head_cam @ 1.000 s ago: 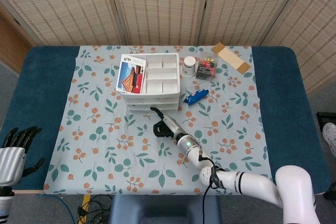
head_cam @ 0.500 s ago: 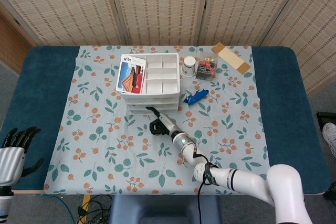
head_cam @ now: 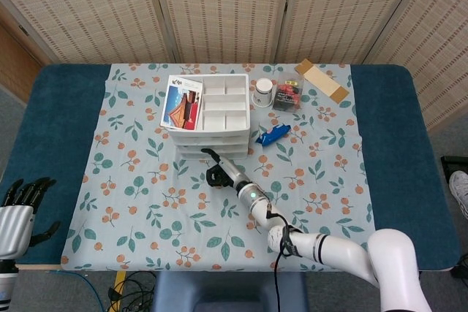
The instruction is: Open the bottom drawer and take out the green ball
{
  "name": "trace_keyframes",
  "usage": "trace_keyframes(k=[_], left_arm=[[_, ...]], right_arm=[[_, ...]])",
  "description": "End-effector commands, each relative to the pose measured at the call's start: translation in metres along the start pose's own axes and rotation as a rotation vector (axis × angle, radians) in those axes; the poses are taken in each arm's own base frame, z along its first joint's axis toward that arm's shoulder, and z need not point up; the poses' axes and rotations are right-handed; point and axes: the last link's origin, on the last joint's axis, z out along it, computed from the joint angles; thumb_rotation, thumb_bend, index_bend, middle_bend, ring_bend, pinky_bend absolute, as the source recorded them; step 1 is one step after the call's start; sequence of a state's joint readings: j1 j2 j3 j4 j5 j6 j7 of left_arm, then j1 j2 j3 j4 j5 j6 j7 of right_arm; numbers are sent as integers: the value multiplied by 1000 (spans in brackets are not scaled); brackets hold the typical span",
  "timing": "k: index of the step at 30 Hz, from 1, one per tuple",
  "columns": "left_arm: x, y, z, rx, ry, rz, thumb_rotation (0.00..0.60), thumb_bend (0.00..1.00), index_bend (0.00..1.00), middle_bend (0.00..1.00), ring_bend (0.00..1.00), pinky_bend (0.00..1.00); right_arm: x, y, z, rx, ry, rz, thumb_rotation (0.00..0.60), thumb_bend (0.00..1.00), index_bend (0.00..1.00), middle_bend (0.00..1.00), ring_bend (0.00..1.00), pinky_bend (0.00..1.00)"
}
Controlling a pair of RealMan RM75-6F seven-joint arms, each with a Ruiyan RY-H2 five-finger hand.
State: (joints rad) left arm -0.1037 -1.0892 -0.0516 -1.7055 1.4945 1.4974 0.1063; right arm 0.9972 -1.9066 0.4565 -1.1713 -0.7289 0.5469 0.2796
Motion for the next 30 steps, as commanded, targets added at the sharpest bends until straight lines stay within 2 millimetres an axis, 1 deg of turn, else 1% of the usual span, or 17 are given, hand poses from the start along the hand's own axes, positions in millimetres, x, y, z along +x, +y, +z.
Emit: trace_keyframes(k=[1,4,14,21,27,30], left_arm=[[0,0,0,1,-1,0,600,203,173,176,176,87],[0,0,0,1,-2,1,600,203,173,176,176,87],[-1,-1,-2,3,-6,0,600,203,173,176,176,87],[-2,-2,-3,4,-9,-1,600,203,173,176,176,87],[-4,-2,-3,3,-14,-2,600,203,173,176,176,87],[-4,-1,-3,1,-14,-3,600,203,173,176,176,87]], right_arm=[[-1,0,0,0,-4,-2,600,736,43,784,914,1000],[-1,1,0,2,-6,-11,600,736,65,784,914,1000],[-5,7,-13,11,-27,-39,600,736,67,784,914,1000],[-10,14,-29,11,-51,-57,600,737,67,784,913,1000],[-10,20,-41,10,-59,-82,600,738,67,779,913,1000],[-10,20,-51,23,-73,-116,600,738,32,771,912,1000]])
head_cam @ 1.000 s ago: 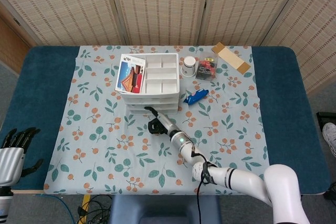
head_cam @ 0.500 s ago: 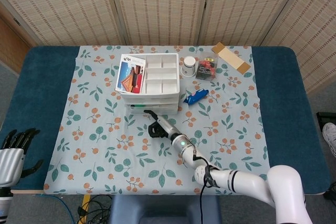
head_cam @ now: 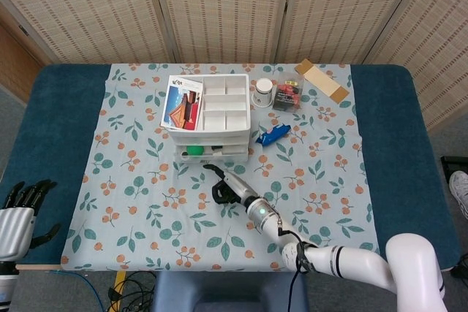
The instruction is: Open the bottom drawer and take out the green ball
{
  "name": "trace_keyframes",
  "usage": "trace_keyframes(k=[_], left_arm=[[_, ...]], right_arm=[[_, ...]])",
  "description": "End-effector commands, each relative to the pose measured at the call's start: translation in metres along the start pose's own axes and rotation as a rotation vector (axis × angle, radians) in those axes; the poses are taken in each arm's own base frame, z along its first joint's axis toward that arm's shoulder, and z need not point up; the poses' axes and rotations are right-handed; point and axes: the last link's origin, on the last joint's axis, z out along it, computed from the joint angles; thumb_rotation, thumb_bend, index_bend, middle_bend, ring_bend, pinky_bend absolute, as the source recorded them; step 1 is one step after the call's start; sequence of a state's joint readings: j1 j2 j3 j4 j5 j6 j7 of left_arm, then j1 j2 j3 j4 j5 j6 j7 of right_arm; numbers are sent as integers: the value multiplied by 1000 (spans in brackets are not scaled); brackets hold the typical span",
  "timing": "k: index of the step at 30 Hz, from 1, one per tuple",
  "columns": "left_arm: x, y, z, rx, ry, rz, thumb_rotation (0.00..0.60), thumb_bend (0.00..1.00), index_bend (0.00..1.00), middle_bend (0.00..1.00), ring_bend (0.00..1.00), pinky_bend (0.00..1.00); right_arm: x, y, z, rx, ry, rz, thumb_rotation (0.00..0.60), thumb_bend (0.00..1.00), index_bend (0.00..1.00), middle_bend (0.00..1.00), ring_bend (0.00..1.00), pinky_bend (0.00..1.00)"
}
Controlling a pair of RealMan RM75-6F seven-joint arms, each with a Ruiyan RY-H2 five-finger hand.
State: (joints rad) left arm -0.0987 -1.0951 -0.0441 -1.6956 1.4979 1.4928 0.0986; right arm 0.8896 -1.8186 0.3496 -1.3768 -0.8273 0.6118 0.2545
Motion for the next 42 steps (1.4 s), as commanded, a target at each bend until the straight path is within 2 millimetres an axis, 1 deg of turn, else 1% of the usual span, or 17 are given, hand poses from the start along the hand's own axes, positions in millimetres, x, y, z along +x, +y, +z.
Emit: trace_keyframes(k=[1,4,8,11,14,20,29,34,36,42], left_arm=[[0,0,0,-2,1,-1,600,203,173,176,176,87],[0,1,0,-4,1,-2,600,203,173,176,176,87],[-1,1,0,-7,0,-1,600,203,173,176,176,87],[-1,3,1,-11,-1,-2,600,203,173,176,176,87],[-2,4,1,-17,-3,-4,600,203,172,176,176,87],[-3,5,2,-18,-5,-2,600,203,172,176,176,87],[-3,4,2,-13,-9,-1,600,203,172,176,176,87],[-3,5,3,-17,-9,0,600,203,172,176,176,87],[-2,4,3,-15,-8,0,600,203,172,176,176,87],[-2,4,3,-12,-9,2,600,204,172,176,176,87]], right_arm=[[0,0,-14,17,-13,-59,600,738,15,769,911,1000],[2,-5,-26,53,-6,-141,600,738,4,767,911,1000],[16,-15,-44,118,75,-321,600,738,4,767,911,1000],[27,-20,-50,133,147,-418,600,738,4,767,911,1000],[34,-21,-53,120,184,-466,600,738,4,767,911,1000],[40,-18,-52,79,205,-511,600,738,4,767,911,1000],[46,-10,-43,18,199,-532,600,738,4,767,911,1000],[50,-10,-39,-6,189,-548,600,738,4,771,911,1000],[50,-10,-38,-18,178,-557,600,738,19,773,912,1000],[53,-11,-36,-35,171,-565,600,738,110,780,922,1000]])
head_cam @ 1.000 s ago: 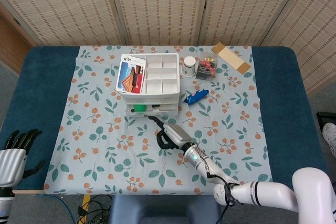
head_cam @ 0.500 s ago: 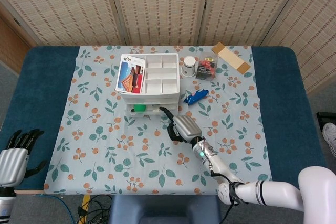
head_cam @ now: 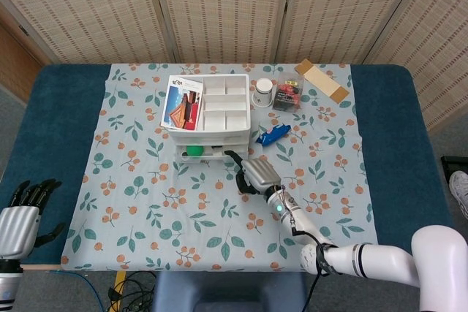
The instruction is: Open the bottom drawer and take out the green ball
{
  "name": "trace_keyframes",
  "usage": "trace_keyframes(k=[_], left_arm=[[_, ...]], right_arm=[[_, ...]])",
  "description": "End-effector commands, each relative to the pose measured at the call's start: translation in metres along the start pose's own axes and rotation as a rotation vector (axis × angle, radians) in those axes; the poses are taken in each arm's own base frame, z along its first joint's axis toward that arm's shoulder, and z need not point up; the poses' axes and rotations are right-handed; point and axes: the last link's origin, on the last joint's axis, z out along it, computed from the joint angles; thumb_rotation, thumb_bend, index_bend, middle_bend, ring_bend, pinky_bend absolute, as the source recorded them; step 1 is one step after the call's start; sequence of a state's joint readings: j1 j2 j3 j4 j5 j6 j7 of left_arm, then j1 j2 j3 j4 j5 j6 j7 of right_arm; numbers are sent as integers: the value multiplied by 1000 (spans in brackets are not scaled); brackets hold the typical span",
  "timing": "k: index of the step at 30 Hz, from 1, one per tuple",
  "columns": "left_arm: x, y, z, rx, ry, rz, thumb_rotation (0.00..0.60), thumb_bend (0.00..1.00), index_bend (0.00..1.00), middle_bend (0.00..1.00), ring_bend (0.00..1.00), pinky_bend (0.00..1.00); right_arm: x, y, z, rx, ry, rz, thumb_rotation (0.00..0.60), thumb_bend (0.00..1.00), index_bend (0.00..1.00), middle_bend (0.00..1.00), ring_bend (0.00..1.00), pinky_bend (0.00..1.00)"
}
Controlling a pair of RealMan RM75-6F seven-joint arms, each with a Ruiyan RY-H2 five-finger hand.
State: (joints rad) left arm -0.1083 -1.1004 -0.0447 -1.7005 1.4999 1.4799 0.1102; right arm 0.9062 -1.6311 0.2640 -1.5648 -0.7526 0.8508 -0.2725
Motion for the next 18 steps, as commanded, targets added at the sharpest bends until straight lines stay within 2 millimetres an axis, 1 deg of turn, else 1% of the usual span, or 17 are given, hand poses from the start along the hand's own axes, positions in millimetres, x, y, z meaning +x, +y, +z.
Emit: trace_keyframes(k=[1,6,18], left_arm=[[0,0,0,1,-1,1,600,204,172,176,176,87],[0,1,1,-2,-1,0,600,203,172,176,176,87],[-1,1,0,-2,-3,1,600,203,172,176,176,87]], right_arm=[[1,0,0,-2,-6,-6,600,738,125,781,922,1000],[1,-1,-5,6,-11,-3,600,738,164,782,922,1000],[-5,-4,-28,34,-86,5,600,738,168,782,922,1000]])
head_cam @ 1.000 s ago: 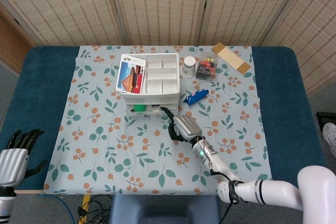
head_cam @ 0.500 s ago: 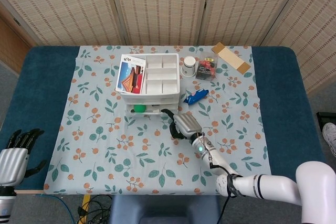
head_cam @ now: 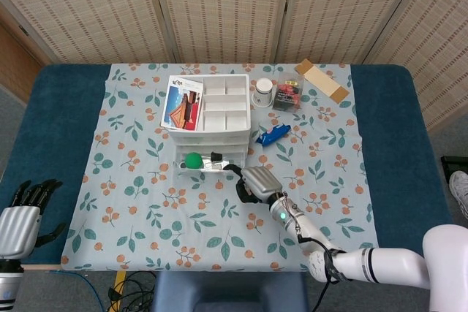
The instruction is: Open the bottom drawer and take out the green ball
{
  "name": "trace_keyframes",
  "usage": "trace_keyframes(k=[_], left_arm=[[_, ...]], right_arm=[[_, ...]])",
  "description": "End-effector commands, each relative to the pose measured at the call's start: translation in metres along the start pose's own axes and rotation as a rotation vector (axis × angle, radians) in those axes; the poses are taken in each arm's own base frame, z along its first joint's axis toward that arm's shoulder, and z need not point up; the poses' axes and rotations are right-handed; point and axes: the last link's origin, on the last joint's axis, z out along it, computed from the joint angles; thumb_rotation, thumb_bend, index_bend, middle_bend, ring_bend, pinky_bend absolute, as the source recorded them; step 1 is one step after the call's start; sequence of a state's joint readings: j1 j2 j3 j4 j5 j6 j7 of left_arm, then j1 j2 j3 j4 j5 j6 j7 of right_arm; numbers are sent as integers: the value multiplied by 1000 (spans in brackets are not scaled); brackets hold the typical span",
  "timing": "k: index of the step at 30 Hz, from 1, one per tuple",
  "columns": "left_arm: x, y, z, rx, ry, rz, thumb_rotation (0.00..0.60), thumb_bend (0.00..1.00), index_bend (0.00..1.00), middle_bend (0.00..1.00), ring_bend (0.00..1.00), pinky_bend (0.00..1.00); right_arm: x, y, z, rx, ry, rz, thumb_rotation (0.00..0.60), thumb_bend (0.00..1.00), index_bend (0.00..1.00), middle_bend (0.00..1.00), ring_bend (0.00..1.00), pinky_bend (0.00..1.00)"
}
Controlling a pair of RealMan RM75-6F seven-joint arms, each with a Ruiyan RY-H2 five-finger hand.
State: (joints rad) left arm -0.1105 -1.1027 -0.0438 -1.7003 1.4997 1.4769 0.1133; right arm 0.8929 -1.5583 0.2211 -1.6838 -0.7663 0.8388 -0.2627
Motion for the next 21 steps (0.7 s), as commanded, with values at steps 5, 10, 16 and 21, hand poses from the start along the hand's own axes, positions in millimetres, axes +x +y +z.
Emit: trace_keyframes(k=[5,10,16,21], left_arm=[[-1,0,0,0,-1,-1,600,203,172,176,176,87],[-1,0,0,-1,-1,0,600,203,172,176,176,87],[-1,1,0,-3,-1,-1,600,203,172,176,176,87],[-1,1,-1,-2,-5,1,600,203,172,176,176,87]], right_arm=[[-6,-2,-18,17,-50,12,600,738,168,782,922,1000],[-9,-1,-27,23,-70,20,600,738,168,782,922,1000],[-6,-3,-34,43,-57,27,600,738,46,773,922,1000],[2,-5,-42,67,-39,16,600,738,0,763,919,1000]])
